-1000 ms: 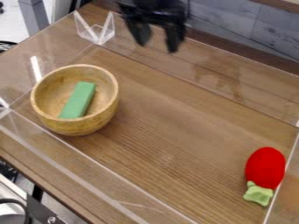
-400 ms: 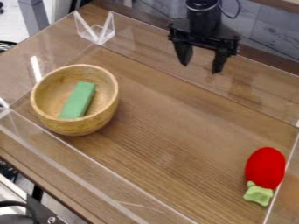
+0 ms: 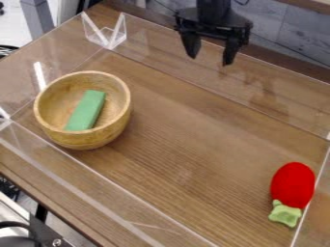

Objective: Put the green stick in the brown bowl

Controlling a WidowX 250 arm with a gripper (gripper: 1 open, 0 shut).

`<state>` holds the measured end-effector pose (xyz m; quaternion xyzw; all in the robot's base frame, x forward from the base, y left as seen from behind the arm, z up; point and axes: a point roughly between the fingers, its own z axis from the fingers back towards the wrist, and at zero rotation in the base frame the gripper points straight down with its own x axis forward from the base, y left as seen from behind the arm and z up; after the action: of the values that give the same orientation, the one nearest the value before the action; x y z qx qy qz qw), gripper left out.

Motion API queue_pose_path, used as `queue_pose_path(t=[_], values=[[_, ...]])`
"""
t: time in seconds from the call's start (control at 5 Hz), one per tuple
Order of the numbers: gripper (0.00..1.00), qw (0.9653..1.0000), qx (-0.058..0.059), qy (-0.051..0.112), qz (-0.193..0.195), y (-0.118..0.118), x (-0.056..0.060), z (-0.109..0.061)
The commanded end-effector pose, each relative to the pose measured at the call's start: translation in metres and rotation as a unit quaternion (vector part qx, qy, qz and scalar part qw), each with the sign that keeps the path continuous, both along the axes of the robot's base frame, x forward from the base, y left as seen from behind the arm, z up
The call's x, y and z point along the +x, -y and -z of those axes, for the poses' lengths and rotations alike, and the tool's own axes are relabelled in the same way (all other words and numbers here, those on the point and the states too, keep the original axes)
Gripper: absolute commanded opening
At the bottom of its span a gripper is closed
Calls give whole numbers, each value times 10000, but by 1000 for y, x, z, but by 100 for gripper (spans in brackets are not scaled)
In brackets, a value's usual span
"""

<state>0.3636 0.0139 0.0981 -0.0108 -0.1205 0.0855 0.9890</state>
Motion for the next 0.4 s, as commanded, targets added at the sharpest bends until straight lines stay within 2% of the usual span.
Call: queue_pose_path(t=[0.0,0.2], values=[[100,9996,22,223,158,-4,2,-11],[100,9993,-1,163,327,-2,-3,-4]])
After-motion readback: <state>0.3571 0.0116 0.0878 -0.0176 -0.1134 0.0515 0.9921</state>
